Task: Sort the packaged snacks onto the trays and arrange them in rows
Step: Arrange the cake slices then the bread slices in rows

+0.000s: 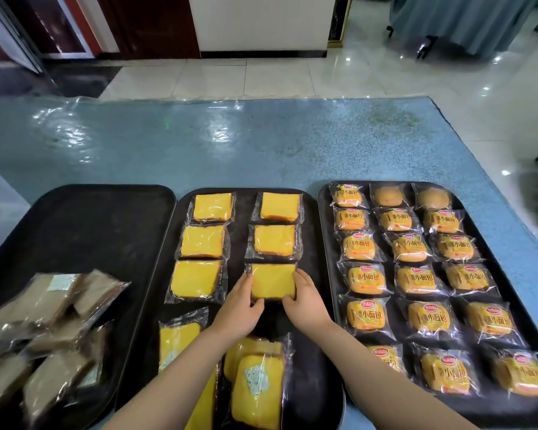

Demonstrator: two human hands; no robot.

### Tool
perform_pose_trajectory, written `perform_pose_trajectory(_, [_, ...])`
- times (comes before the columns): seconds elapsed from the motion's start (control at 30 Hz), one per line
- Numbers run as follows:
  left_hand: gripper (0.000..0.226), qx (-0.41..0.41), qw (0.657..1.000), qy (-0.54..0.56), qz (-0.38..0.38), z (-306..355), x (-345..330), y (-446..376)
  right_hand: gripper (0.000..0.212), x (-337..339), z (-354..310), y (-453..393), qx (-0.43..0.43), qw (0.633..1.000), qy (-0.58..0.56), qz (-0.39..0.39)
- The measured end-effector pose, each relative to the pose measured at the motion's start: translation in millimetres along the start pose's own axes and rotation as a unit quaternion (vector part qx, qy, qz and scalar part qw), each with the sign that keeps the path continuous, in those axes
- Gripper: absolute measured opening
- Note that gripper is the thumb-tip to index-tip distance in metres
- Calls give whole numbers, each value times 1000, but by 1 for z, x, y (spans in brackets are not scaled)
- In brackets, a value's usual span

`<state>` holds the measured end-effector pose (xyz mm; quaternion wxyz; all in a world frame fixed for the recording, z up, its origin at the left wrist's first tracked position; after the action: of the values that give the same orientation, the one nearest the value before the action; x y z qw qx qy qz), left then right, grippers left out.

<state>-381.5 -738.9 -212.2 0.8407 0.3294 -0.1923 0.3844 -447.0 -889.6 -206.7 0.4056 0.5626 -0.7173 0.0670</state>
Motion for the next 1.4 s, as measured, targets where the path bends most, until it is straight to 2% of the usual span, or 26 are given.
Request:
perform_pose_trajectory(0.17, [73, -20, 998, -52, -12, -3, 2, -2, 60, 3, 1, -7, 4, 1000, 3, 3])
perform_pose_trajectory(0.5, [70, -25, 1000, -5, 11, -14, -1, 30, 61, -2, 14, 28, 33, 999, -1, 21])
perform_pose_trajectory(0.67, [46, -67, 997, 2, 22, -27, 9, 57, 47, -3, 23, 64, 59, 998, 35, 14])
perform_pose_trajectory(0.73, [34, -76, 997, -14, 6, -33, 13, 64, 37, -4, 25, 75, 42, 998, 30, -24])
perform_pose_trajectory(0.8, [30, -80, 995, -50, -22, -36, 14, 68, 31, -8, 26, 85, 24, 997, 24, -71])
perform_pose_trajectory(0.97, [48, -88, 982, -151, -66, -42, 9, 74, 52, -23, 27, 102, -31, 989, -8, -146])
perform_pose_trajectory(1.1, [45, -89, 977, -185, -62, -42, 8, 75, 63, -33, 26, 105, -46, 989, -6, -141])
perform_pose_trajectory(1.27, [37, -112, 970, -203, -71, -44, 13, 76, 38, -32, 25, 98, -28, 992, 45, -117])
perform_pose_trajectory(1.4, [36, -124, 971, -191, -68, -44, 15, 77, 27, -7, 24, 87, -28, 992, 5, -123])
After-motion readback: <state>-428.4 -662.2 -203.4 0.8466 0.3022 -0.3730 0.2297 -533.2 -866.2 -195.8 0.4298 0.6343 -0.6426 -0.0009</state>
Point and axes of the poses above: each hand's wrist, its own y-axis away from the middle knuckle, its own x-axis out of the back of the hand, z = x × y, the point moved 2 cm from there along -y, towards the middle knuckle, and after that the axes turned 5 degrees about y, right-handed, at the moved point
